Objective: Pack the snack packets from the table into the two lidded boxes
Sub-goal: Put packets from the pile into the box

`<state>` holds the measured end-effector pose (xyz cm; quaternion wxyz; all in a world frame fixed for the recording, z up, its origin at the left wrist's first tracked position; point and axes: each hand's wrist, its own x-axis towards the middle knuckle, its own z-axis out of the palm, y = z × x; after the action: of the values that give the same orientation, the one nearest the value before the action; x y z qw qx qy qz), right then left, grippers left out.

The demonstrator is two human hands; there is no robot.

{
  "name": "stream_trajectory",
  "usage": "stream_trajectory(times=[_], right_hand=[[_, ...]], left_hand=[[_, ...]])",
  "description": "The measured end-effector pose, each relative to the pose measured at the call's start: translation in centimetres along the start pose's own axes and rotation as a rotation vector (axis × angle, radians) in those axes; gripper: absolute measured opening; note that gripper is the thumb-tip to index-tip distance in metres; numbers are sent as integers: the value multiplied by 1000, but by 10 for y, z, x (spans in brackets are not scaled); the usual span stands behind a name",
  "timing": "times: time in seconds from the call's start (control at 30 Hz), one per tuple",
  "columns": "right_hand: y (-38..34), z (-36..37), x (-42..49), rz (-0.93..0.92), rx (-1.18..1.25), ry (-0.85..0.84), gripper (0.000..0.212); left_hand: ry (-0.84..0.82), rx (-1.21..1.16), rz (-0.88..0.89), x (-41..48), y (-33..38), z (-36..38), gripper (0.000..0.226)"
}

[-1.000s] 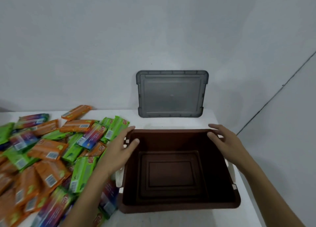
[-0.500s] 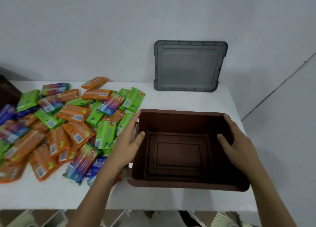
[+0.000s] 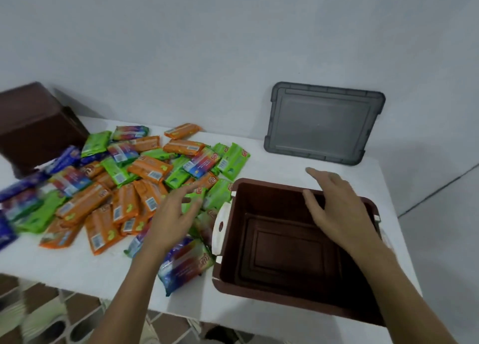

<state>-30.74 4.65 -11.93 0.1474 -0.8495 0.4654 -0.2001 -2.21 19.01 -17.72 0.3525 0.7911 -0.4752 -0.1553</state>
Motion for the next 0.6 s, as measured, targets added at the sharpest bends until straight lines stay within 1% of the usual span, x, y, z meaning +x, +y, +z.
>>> stream_trajectory(times=[0.1,0.17,0.3,0.4,0.47,0.6], right_hand=[[-35,22,51,-116,52,-118,45],[-54,45,90,-149,47,-239,45],[-84,102,160,-128,-74,-557,56],[-91,137,189,-118,-133,-724,65],[-90,153,197,-109,-158,-771,70],[-83,172,197,-113,-235,-749,71]], left_hand=[[-21,276,-113,15,-20,-11,49],[-53,395,-160,23,-27,-14,60],[-93,565,-102,38,-34,-6,76],[-151,643,-97,51,-37,6,83],[-182,672,-123,58,-39,14,85],[-184,724,-151,65,-44,24,87]])
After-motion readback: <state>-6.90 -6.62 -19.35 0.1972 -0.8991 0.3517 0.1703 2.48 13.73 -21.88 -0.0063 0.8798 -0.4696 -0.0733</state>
